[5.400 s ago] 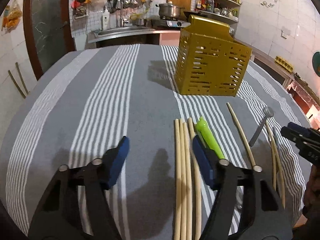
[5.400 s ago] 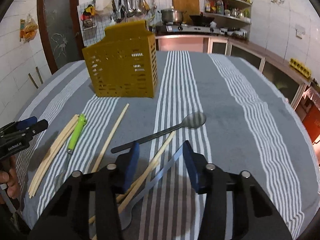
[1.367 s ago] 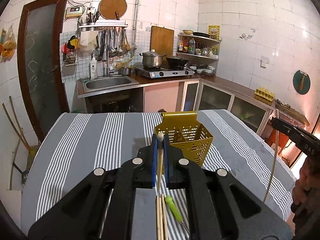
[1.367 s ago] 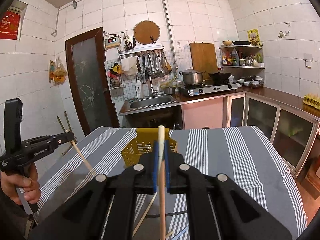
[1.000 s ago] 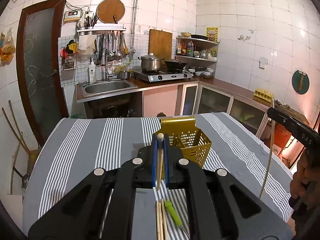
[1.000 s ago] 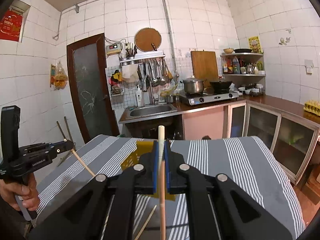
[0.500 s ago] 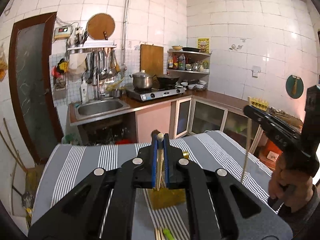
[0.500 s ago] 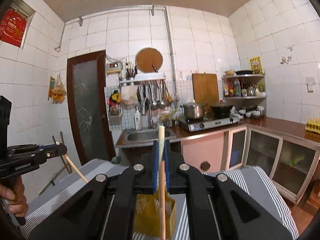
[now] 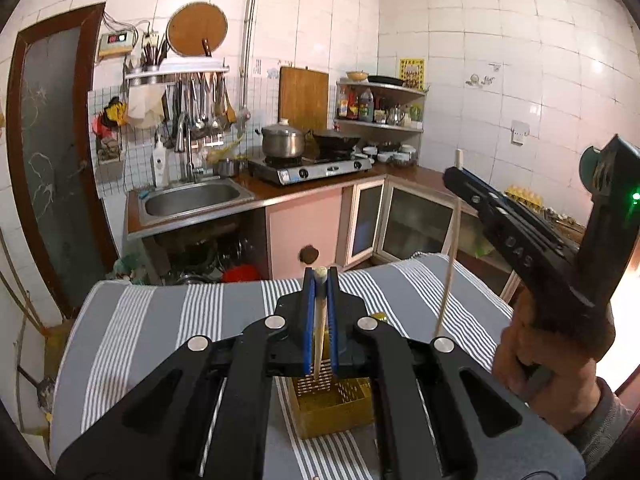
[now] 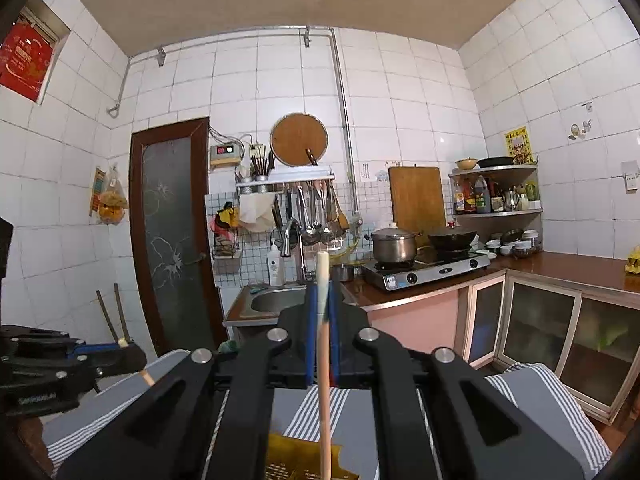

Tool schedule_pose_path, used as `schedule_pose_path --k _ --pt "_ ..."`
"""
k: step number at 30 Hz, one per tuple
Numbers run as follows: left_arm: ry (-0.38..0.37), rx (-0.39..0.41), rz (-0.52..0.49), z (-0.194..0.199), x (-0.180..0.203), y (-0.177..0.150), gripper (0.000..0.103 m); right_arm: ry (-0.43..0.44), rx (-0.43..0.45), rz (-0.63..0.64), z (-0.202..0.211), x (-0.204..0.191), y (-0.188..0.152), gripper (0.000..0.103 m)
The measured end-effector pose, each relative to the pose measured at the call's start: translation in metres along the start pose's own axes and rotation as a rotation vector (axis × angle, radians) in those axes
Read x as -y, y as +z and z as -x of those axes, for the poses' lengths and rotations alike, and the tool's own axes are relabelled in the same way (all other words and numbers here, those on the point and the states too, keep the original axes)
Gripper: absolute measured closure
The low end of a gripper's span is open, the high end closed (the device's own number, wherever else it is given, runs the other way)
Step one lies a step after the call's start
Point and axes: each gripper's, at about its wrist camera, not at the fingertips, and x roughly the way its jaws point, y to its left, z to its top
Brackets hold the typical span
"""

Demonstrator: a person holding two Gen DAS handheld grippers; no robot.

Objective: Organize utensils
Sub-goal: 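Lower the chopstick into the caddy and open the left gripper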

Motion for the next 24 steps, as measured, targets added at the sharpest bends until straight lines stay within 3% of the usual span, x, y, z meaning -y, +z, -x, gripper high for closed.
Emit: schedule_pose_path --k 7,12,13,14,15,16,19,23,24 --pt "0.012 -0.042 0.008 -0.023 -0.007 -0.011 0.099 -0.015 -0.042 0.004 -0.027 0.005 -0.028 0.097" --pt "0.04 -0.039 0.036 -0.051 -0.02 -0.023 0.098 -0.032 -0.119 -0.025 -0.036 0.01 -0.045 0.097" --pt "0.041 -0.037 0.039 -0.059 -0.022 -0.026 0.098 -0.028 -0.139 -0.023 -0.036 0.01 -0.048 0.096" --pt "0.047 -0.039 0.04 -0.064 -0.022 -0.028 0.098 -0.028 -0.153 -0.021 -0.036 0.01 -0.048 0.088" --pt "0.059 -0.045 0.043 -0.071 -0.023 -0.029 0.091 -0.039 -0.154 -0.021 -0.035 0.01 -0.048 0.076" --pt "0.059 -0.047 0.062 -0.078 -0.026 -0.031 0.077 -0.039 -0.145 -0.027 -0.031 0.011 -0.047 0.05" --pt "0.053 -0.04 0.093 -0.086 -0.031 -0.036 0.058 -0.041 -0.123 -0.025 -0.021 0.013 -0.04 0.046" --pt "0.06 -0.025 0.108 -0.085 -0.034 -0.035 0.05 -0.052 -0.11 -0.032 -0.006 0.02 -0.034 0.046" --pt "0.063 -0.016 0.115 -0.082 -0.035 -0.034 0.043 -0.064 -0.109 -0.033 0.0 0.022 -0.033 0.046"
